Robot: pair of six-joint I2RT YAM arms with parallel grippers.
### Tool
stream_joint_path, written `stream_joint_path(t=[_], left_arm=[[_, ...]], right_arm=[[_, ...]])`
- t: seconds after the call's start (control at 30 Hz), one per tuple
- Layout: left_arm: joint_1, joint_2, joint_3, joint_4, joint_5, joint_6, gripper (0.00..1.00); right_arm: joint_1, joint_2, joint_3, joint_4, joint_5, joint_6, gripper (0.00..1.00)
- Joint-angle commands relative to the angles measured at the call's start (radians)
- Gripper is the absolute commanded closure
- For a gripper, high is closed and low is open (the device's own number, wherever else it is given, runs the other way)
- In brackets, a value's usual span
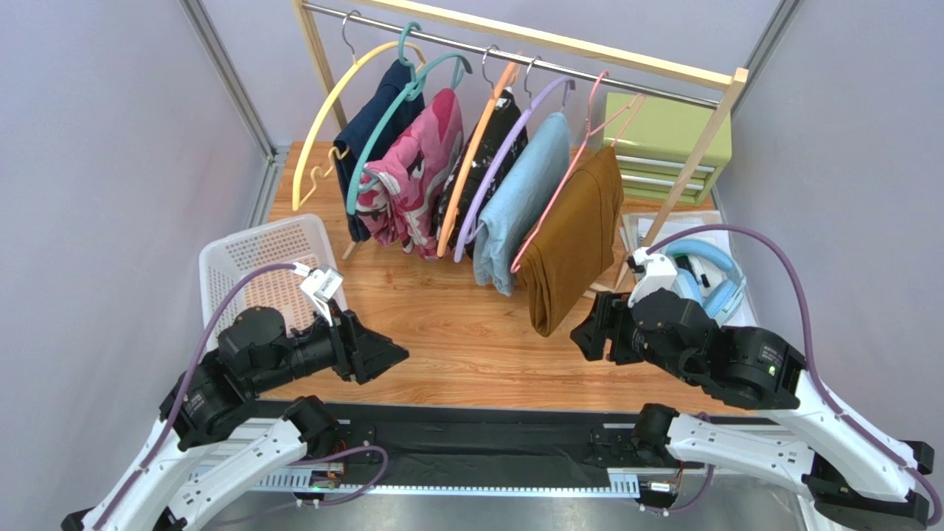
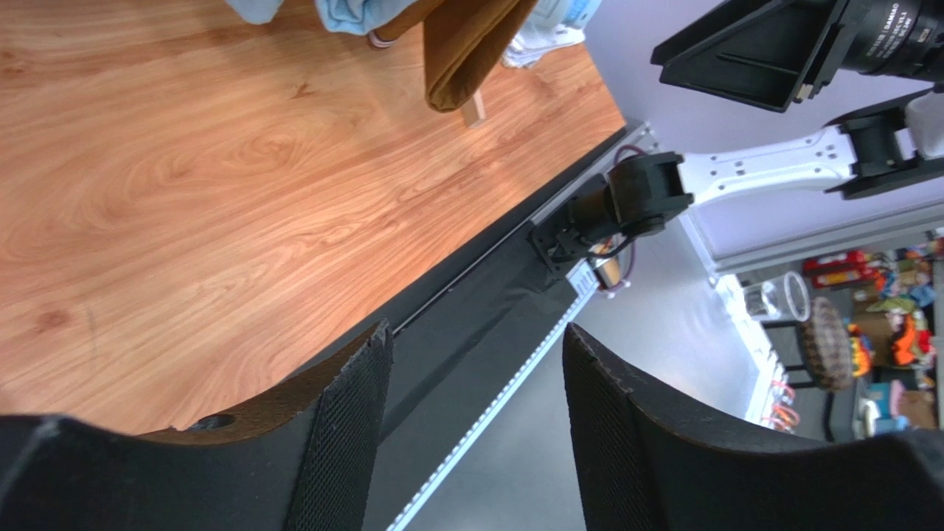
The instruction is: Remove the trousers from the hanger
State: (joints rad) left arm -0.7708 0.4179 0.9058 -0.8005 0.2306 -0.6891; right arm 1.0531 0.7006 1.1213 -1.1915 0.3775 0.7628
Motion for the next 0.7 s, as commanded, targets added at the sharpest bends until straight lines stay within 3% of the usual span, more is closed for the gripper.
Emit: stream_joint_path(t=[0.0, 0.17, 0.4, 0.5, 0.67], left_arm=[[-0.004, -0.054, -0.025, 0.101, 0.042, -0.067, 0.32], [-0.004, -0.132, -0.113, 0.142, 0.039, -0.139, 0.23], [-0.004, -0.203, -0.215, 0.211, 0.082, -0.223, 0.22], [-0.004, -0.234, -0.232, 0.208, 0.091, -0.253, 0.22], [-0.002, -0.307, -0.243, 0.176, 0.087, -0.283, 0.22]], right_arm=[[0.007, 0.022, 0.147, 0.066, 0.026, -0.080, 0.34], [0.007, 0.059, 0.277, 0.128, 0.080, -0.152, 0.34], [-0.002, 0.227, 0.452, 0.231, 0.190, -0.230, 0.34], [-0.043, 0.379, 0.557, 0.227, 0.176, -0.270, 0.34], [-0.160, 0.474, 0.638, 0.257, 0.068, -0.254, 0.35]])
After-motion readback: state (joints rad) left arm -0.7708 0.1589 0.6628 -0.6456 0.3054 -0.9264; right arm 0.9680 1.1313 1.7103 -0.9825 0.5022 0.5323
